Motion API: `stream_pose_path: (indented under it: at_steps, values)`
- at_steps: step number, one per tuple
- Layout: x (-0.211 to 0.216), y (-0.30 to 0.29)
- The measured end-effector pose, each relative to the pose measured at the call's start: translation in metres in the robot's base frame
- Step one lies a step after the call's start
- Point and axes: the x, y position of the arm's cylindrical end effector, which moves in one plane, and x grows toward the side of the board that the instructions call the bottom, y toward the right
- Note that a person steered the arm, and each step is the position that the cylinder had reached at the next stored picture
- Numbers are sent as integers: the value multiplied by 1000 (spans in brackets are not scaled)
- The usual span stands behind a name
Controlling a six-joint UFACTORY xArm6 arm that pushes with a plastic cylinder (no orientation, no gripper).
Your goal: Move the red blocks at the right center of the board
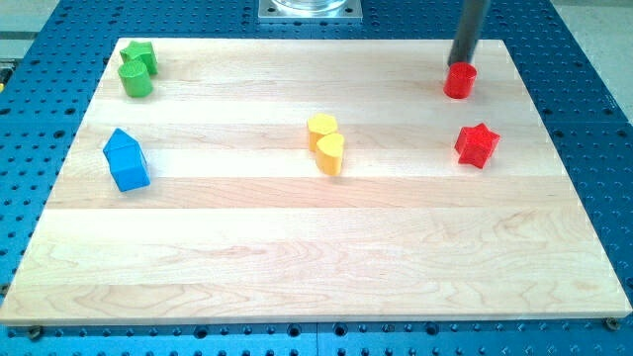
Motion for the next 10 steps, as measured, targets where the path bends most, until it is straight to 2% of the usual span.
stream_pose_path:
  at_steps: [1,2,3,4,5,6,7,8,9,10]
  values:
    - [52,16]
    - [28,14]
    - [-19,7]
    - [33,-25]
    - [106,-27]
    - [97,-34]
    - [97,-80]
    - [133,-92]
    - [142,-76]
    - [147,-85]
